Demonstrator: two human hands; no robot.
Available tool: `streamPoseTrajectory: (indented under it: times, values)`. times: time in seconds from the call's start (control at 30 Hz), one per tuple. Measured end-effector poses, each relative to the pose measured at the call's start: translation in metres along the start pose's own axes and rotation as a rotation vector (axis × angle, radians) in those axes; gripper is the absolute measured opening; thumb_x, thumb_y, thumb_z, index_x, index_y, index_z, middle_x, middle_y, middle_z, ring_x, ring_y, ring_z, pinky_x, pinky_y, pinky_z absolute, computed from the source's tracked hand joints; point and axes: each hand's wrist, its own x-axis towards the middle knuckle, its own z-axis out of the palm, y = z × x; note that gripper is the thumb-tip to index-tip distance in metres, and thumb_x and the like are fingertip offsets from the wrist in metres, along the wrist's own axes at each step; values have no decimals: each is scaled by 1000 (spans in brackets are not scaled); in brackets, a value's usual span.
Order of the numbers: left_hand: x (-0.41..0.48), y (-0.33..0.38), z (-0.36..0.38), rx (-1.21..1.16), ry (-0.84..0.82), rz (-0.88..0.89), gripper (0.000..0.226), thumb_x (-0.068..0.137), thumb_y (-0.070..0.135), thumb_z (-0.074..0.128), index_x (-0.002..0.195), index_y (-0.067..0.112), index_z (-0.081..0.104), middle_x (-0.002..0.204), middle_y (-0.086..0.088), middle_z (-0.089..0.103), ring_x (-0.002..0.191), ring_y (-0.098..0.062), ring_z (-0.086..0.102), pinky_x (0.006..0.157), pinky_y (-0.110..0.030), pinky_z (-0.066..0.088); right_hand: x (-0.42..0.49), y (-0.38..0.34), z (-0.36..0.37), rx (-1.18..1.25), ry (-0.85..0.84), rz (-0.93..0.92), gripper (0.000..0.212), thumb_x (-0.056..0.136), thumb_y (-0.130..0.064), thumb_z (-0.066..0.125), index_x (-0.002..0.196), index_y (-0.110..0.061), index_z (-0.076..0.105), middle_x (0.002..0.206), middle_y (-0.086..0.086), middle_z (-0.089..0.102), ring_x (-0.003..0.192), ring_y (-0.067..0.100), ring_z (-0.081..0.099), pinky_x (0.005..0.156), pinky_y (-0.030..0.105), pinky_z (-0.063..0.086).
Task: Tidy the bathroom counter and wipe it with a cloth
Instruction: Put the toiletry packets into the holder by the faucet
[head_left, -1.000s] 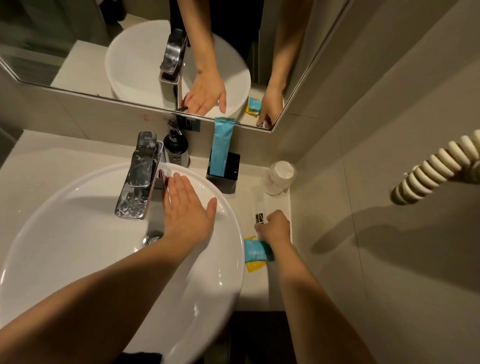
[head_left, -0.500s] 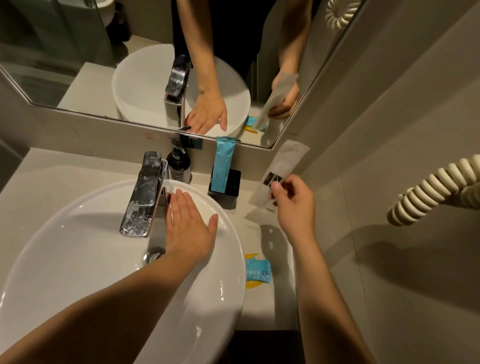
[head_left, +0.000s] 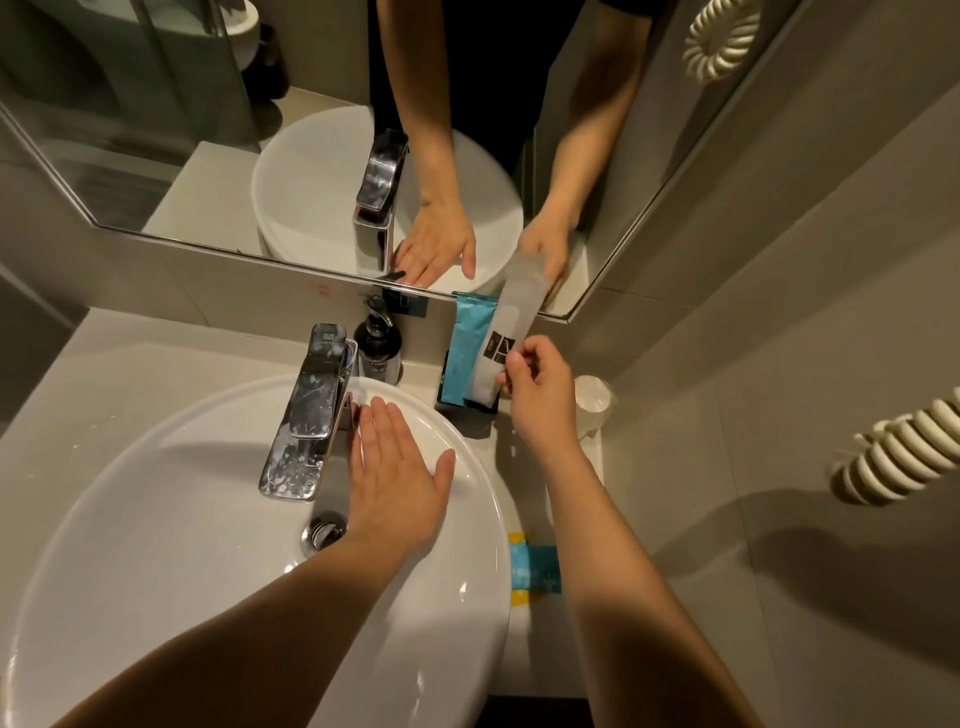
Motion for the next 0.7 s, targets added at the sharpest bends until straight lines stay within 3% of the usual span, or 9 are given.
streamPoseTrajectory:
  times: [0.1, 0.33, 0.53, 0.7]
  values:
    - [-1, 0, -1, -10, 5, 6, 92, 99, 65, 21, 156, 6, -20, 169, -15, -16, 156, -29, -14, 126, -45, -4, 4, 4, 2, -15, -18, 7, 12, 105, -17, 50, 99, -6, 54, 97, 2, 66, 80, 7, 62, 60, 12, 51]
    - [0, -1, 2, -4, 12, 3, 91, 99, 66, 19, 157, 6, -17, 169, -15, -14, 156, -30, -13, 127, -46, -2, 12, 20, 9, -27, -10, 83, 12, 104, -15, 52, 94, -10, 57, 89, 10, 68, 75, 11, 64, 71, 32, 58]
    - [0, -1, 3, 5, 9, 2, 91, 98, 66, 18, 157, 7, -17, 169, -14, -14, 156, -29, -13, 126, -46, -2, 15, 21, 10, -5, -21, 95, 8, 102, -17, 57, 100, -10, 59, 92, 11, 69, 80, 14, 70, 69, 27, 59]
    - [0, 0, 3, 3, 10, 1, 91, 98, 66, 19, 157, 6, -17, 169, -15, -13, 157, -29, -13, 127, -46, -2, 18, 21, 12, -51, -4, 55, 16, 101, -19, 58, 88, -10, 57, 85, 5, 69, 81, 15, 71, 71, 32, 62]
